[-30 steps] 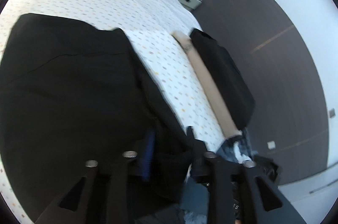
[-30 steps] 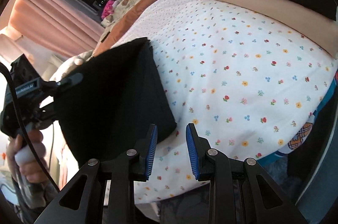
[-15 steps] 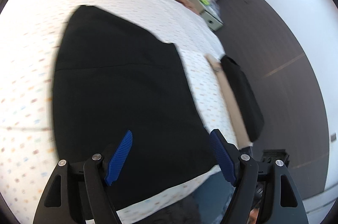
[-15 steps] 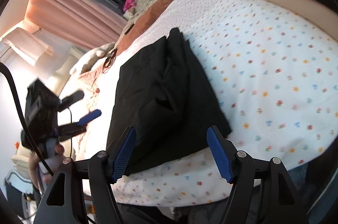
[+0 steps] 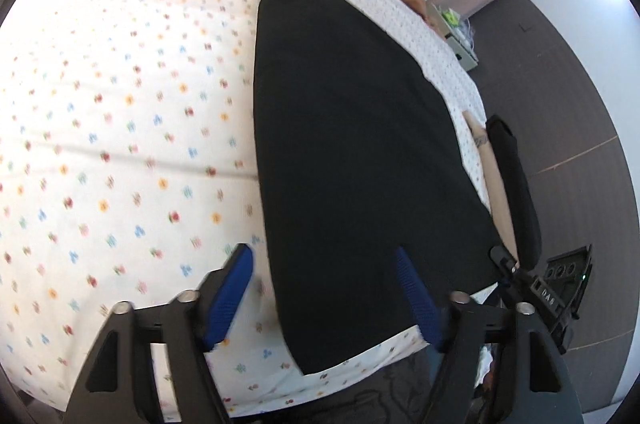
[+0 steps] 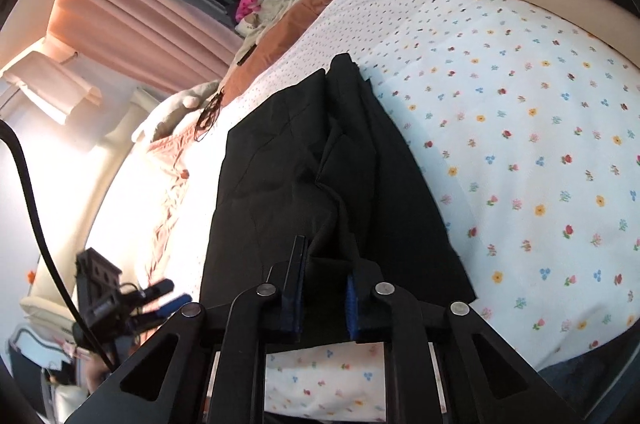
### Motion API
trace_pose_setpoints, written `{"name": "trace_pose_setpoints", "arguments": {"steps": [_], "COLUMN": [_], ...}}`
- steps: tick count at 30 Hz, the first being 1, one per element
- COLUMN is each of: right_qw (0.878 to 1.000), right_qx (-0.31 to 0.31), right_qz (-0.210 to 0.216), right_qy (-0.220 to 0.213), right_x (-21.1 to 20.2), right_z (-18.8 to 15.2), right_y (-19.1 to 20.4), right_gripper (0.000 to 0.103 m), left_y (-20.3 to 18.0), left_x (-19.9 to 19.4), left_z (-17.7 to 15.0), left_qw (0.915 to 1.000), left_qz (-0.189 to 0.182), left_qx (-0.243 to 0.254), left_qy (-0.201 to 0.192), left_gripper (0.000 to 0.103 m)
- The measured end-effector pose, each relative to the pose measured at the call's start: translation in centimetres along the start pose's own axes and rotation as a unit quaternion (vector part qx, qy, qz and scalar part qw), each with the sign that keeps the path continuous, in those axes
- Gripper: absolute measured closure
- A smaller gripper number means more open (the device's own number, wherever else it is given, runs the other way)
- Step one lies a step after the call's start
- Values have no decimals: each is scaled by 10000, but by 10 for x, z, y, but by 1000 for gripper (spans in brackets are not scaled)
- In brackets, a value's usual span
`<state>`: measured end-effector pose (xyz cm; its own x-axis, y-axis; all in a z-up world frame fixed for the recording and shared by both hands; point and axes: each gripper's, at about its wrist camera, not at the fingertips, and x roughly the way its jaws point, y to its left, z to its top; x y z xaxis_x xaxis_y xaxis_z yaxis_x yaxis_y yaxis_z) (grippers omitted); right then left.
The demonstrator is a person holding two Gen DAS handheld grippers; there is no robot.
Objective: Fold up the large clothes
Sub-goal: 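Close both tools on the end of the folded black jacket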
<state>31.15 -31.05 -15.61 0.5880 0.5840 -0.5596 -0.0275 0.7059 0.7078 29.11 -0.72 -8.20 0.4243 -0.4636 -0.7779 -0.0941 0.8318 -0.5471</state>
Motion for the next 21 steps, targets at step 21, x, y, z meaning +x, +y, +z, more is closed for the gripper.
{"name": "trace_pose_setpoints", "arguments": {"steps": [21], "right_qw": [9978], "right_qx": [317], "right_qz": [-334], "right_qy": [479], "right_x": [11], "right_z": [4], "right_y": [-49], "right_gripper": [91], "left_y": [-8], "left_x": [25], "left_z": [-7], "left_qw": [9992], "left_qz": [-146], "left_qx": [194], "left_qy": [308], "left_gripper": [61]}}
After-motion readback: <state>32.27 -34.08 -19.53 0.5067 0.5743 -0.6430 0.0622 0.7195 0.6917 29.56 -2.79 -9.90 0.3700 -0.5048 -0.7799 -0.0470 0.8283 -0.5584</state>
